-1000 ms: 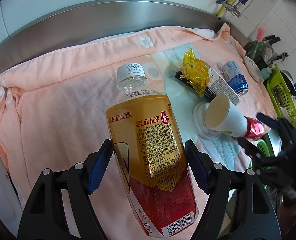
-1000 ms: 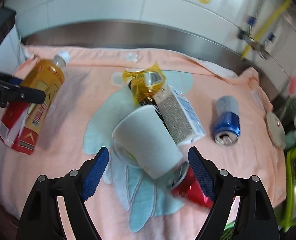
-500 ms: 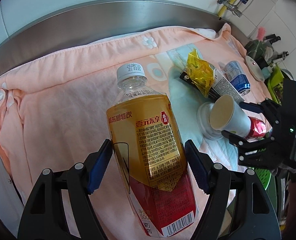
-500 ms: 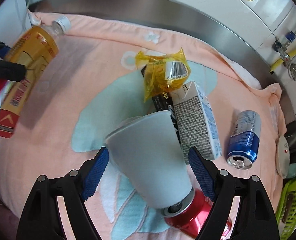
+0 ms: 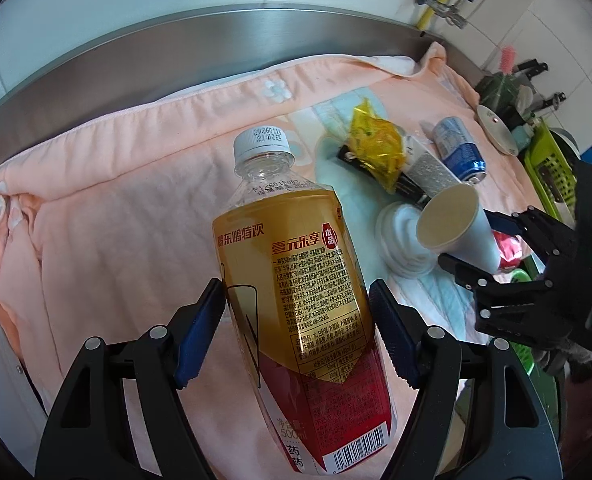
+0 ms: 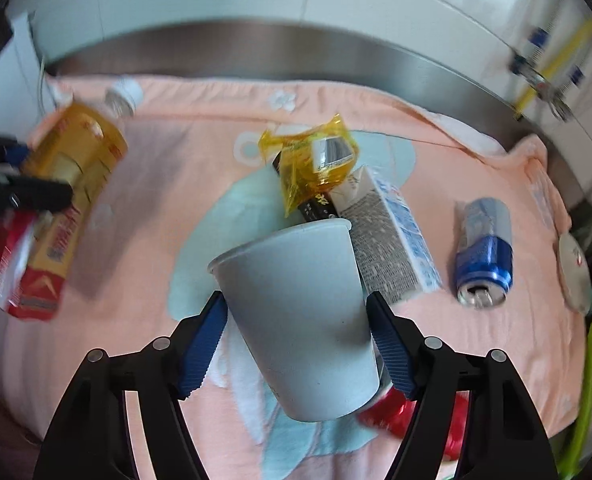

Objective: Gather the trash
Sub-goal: 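Drop the paper cup into the green basket with the right gripper while the left gripper drops the juice bottle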

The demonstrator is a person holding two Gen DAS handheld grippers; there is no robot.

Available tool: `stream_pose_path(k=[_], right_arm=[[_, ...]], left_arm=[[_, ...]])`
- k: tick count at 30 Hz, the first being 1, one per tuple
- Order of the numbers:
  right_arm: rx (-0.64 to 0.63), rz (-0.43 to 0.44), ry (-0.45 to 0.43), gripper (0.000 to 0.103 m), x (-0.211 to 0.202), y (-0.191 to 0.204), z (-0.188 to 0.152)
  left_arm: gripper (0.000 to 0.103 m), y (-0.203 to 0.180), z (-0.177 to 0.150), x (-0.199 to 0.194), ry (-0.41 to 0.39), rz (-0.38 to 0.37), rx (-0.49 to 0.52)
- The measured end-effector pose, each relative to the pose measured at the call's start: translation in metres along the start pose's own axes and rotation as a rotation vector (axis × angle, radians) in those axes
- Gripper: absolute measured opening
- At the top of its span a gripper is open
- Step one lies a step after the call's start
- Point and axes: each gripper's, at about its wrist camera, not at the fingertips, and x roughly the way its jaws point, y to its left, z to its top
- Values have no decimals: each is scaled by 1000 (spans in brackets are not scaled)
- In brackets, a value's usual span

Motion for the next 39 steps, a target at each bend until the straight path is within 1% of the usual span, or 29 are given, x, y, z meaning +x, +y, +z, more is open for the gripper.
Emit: stream_pose_path(k=[2, 4, 6, 8, 10, 12, 15, 19, 24, 27, 29, 30, 32, 33, 35, 39], right_arm=[[57, 6, -28, 68, -13, -4, -6], [117, -14, -47, 68, -26, -8, -15], [187, -10, -77, 68, -43, -13, -28], [243, -43, -91, 68, -56, -18, -42], [327, -60, -105, 68, -72, -28, -62], [408, -98, -112, 68, -86, -39, -87], [518, -154, -94, 68, -99, -63, -123], [678, -253, -40, 68, -109, -99, -185], [861, -352, 27, 68, -117, -134, -256], [934, -376, 57, 68, -118, -150, -291], [965, -388, 72, 68, -120, -156, -308], [979, -391, 81, 69, -119, -158, -318], [1001, -400, 83, 74, -119, -163, -331], [1007, -395, 80, 78, -118, -164, -334], [1018, -408, 70, 78, -122, -164, -343], [1036, -388, 41, 78, -129, -165, -352]], left_arm=[[72, -7, -1, -1, -1, -11, 18], [72, -16, -2, -2, 1, -23, 39], [72, -25, -4, -3, 1, -34, 60], [72, -35, -6, -5, 1, -50, 83], [72, -46, -8, -7, -3, -69, 110], [72, -60, -9, -10, -7, -90, 140], [72, -77, -13, -11, -4, -112, 178], [72, -111, -18, -11, 8, -157, 241], [72, -150, -23, -11, 13, -200, 307], [72, -178, -27, -12, 14, -226, 347], [72, -192, -30, -12, 17, -236, 368], [72, -203, -32, -11, 19, -242, 386], [72, -219, -36, -11, 20, -250, 411], [72, -226, -38, -10, 20, -254, 420], [72, -246, -42, -8, 26, -265, 449], [72, -281, -49, -1, 40, -290, 500]])
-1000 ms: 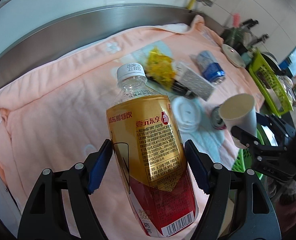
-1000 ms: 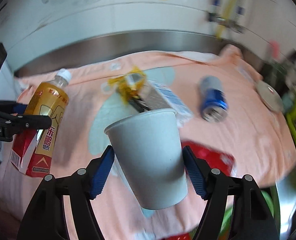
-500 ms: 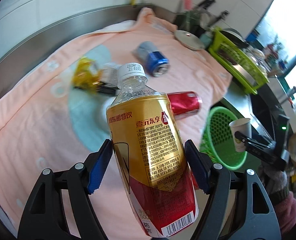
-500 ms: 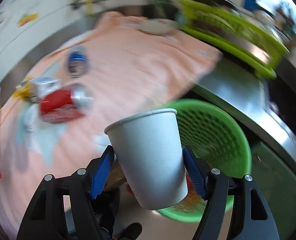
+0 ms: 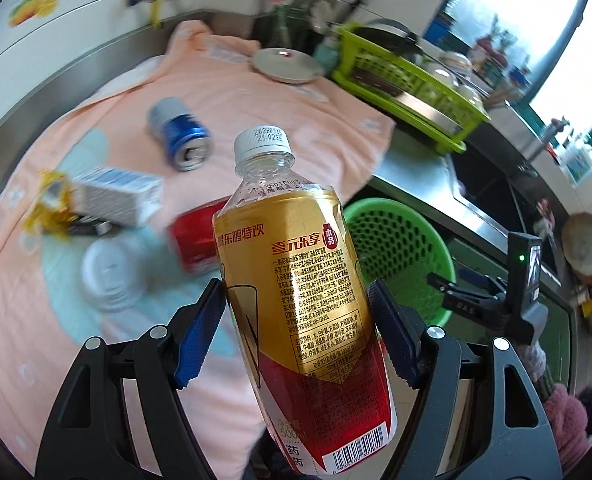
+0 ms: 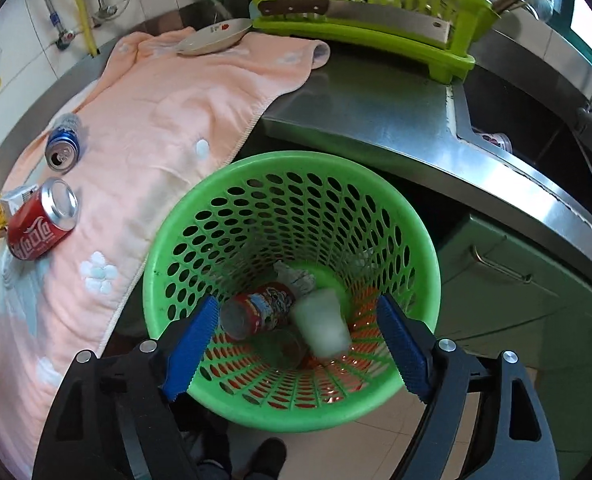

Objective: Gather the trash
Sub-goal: 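Drop the paper cup into the green basket with the right gripper while the left gripper drops the juice bottle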

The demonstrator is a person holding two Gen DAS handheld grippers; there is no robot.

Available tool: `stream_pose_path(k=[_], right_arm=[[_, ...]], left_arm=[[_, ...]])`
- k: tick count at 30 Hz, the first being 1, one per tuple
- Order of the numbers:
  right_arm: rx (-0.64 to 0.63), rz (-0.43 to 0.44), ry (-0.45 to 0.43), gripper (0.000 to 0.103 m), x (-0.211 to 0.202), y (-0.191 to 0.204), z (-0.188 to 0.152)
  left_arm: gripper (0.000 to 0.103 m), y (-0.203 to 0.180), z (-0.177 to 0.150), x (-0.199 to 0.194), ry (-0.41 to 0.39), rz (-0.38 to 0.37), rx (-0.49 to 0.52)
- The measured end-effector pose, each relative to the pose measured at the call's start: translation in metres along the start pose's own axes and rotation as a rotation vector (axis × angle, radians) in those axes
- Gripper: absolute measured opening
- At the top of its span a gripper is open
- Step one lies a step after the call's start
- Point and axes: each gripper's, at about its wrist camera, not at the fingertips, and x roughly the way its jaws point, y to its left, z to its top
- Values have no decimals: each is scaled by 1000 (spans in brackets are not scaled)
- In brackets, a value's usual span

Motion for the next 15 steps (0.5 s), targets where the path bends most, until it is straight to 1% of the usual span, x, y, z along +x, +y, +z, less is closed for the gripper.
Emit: stream_pose_path(k=[4, 9, 13, 15], right_arm=[[11, 19, -31, 78, -17, -8, -6], [27, 36, -91, 79, -50, -18, -17], [34, 31, -145, 79, -76, -26, -28], [43, 32, -167, 80, -85, -30, -34]], left_arm=[[72, -35, 11, 24, 24, -32, 51], [72, -76, 21, 57, 48, -69, 115], [72, -104, 25, 90, 78, -94, 143], [73, -116, 25, 106, 97, -121, 148]])
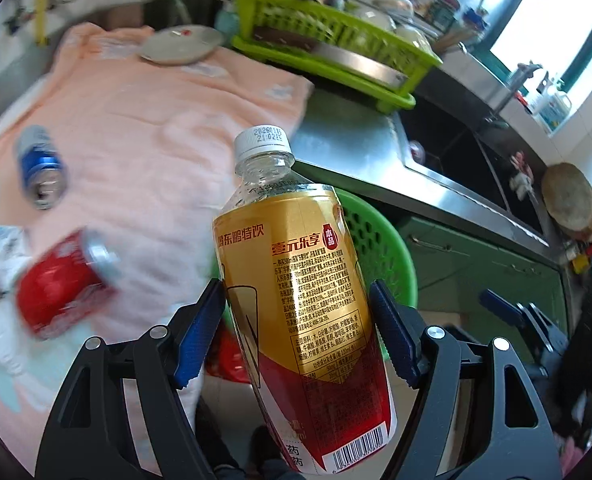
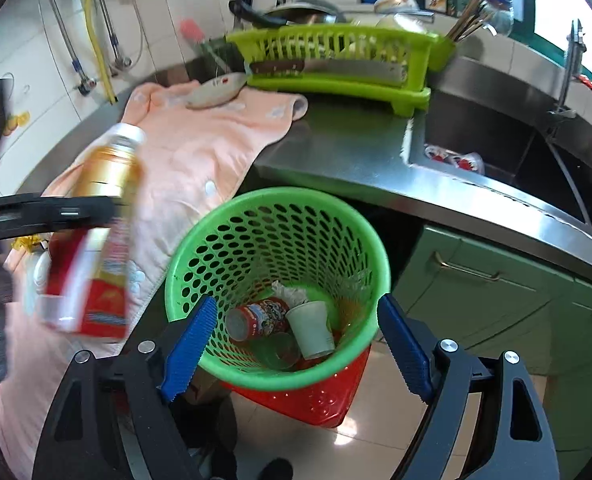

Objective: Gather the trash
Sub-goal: 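Drop the paper cup into the green basket with the right gripper while the left gripper drops the juice bottle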

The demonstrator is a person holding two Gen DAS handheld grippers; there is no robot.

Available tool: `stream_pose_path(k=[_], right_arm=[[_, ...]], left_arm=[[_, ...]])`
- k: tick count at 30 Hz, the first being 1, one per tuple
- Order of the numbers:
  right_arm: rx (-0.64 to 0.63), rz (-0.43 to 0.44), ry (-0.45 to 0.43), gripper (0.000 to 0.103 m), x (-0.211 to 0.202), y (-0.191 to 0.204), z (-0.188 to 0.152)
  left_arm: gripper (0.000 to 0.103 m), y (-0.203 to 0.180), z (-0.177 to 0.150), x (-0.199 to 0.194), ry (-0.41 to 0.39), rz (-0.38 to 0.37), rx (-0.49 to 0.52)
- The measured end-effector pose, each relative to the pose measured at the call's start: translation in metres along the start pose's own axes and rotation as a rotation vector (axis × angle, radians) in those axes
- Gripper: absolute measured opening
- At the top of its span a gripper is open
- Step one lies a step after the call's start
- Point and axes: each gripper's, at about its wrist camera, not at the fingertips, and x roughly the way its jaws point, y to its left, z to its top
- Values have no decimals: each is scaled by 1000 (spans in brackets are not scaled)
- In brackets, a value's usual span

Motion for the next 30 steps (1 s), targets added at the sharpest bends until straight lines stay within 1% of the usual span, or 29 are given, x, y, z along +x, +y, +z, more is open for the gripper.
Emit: stream_pose_path(k=[4, 11, 12, 15, 17, 19, 21, 23, 27, 30], right_arm=[[33, 4, -16, 81, -14, -8, -11], [99, -8, 5, 81, -20, -23, -33], [109, -9, 12, 81, -20, -25, -36], [125, -12, 22, 81, -19, -30, -42], [134, -11, 30, 81, -18, -33, -45], [138, -13, 32, 81, -18, -33, -48], [141, -12, 37, 81, -18, -34, -49], [138, -13, 36, 81, -19, -34, -50], [135, -8, 29, 81, -21, -33, -52], [125, -1, 16, 81, -25, -28, -50]], left_arm=[[73, -16, 7, 41, 34, -17, 13], [73, -29, 5, 103, 112, -20, 11], [73, -31, 4, 111, 119, -29, 14], [74, -36, 3, 126, 131, -23, 17], [74, -38, 2, 136, 137, -42, 2], [75, -38, 2, 141, 132, -61, -15], [78, -37, 1, 144, 124, -66, -28], [78, -37, -2, 142, 115, -86, -39], [78, -34, -6, 128, 99, -82, -31], [78, -27, -10, 103, 64, -76, -13]])
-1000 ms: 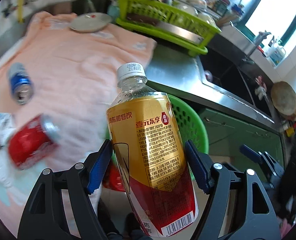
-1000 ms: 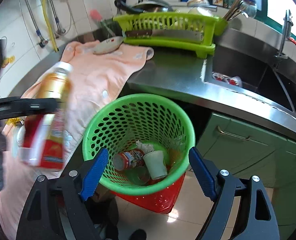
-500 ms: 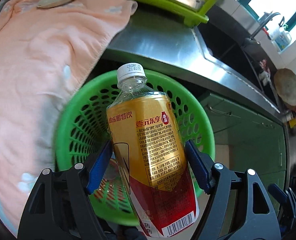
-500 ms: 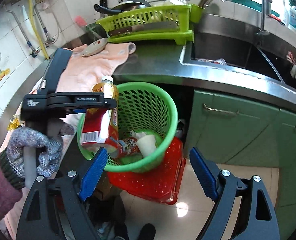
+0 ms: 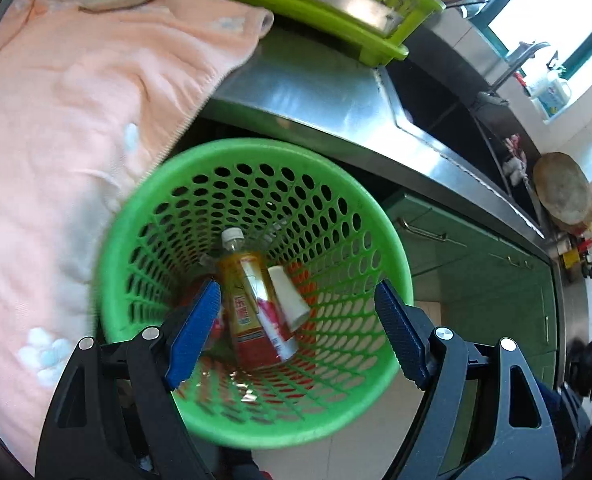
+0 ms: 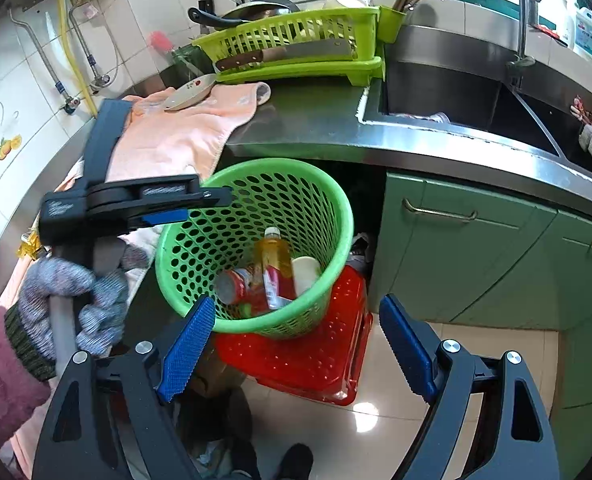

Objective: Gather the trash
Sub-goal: 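Drop the paper cup into the green basket with the right gripper while the left gripper drops the juice bottle, then lower the left gripper onto the white cup lid and close on it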

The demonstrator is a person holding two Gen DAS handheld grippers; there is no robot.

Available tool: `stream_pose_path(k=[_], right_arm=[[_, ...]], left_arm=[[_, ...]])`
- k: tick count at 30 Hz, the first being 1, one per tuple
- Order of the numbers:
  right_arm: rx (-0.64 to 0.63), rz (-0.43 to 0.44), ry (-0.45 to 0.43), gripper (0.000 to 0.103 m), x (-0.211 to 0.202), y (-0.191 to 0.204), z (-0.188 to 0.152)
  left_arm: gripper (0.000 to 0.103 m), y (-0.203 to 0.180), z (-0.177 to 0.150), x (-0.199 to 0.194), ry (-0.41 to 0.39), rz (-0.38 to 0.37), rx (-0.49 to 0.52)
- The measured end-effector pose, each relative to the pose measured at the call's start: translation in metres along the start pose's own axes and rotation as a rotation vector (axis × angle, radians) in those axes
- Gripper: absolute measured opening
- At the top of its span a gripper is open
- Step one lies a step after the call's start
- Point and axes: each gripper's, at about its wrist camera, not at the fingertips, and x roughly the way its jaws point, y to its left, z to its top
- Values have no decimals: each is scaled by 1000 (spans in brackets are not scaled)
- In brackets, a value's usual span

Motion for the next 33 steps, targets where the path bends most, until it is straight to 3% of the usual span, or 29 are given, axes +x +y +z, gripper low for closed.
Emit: stream_pose_path(k=[13, 22, 28, 33], right_arm=[[-89, 94, -23, 81, 0, 61, 9], [-190, 196, -6, 82, 10, 129, 8], [-245, 242, 9, 82, 17, 168, 6], [-285, 272, 26, 82, 22, 196, 1]], left_arm=[[78, 53, -39, -116, -139, 96, -25], [78, 129, -80, -196, -253, 270, -128], [78, 194, -104, -224, -269, 372, -234], [78, 234, -112, -224, -255, 435, -253]])
